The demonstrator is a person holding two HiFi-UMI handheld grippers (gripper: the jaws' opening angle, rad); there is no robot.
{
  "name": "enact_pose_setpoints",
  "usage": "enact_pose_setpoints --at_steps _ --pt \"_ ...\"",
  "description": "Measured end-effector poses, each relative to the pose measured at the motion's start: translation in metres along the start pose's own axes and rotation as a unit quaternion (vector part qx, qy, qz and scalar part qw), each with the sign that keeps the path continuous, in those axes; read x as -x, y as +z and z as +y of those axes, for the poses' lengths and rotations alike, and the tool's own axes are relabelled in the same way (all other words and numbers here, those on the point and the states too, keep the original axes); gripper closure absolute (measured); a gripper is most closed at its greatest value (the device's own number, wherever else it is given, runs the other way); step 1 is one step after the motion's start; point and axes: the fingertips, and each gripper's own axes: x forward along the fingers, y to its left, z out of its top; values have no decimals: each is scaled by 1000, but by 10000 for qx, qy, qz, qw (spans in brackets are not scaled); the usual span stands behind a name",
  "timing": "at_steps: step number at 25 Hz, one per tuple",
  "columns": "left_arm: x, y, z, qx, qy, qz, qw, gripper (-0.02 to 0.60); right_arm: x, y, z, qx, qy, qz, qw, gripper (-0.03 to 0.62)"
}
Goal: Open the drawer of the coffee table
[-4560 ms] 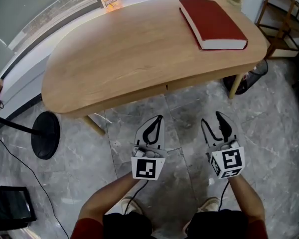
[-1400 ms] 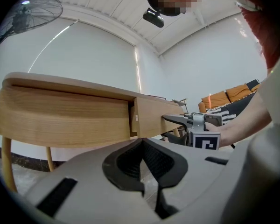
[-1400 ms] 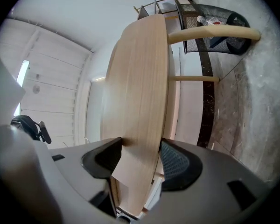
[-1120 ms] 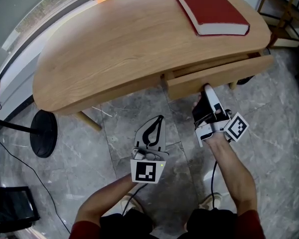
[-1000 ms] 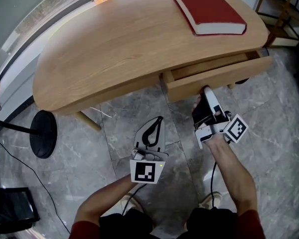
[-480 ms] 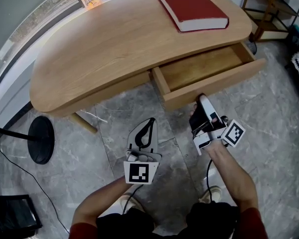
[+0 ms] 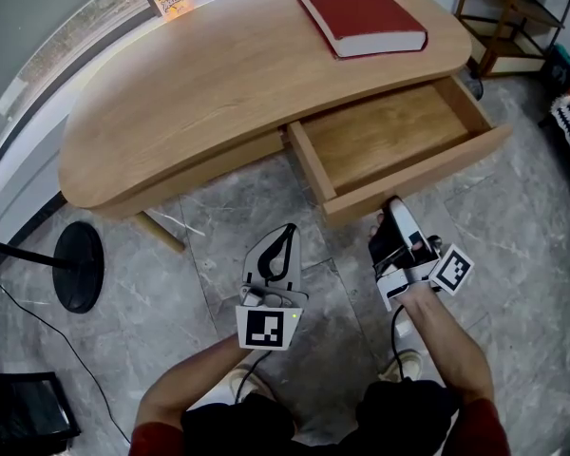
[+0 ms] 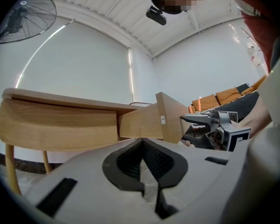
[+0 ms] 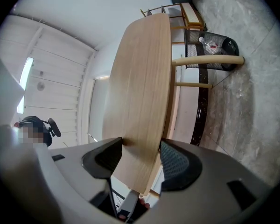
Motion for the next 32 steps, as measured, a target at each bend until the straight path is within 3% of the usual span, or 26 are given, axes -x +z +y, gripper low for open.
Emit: enact_pose_setpoints --at_steps 22,32 --pt "-2 -14 1 23 -19 126 9999 574 15 -2 1 13 161 -149 9998 365" --pt "-6 -23 -2 36 -20 243 9997 574 26 -7 -19 -91 306 -176 9993 363"
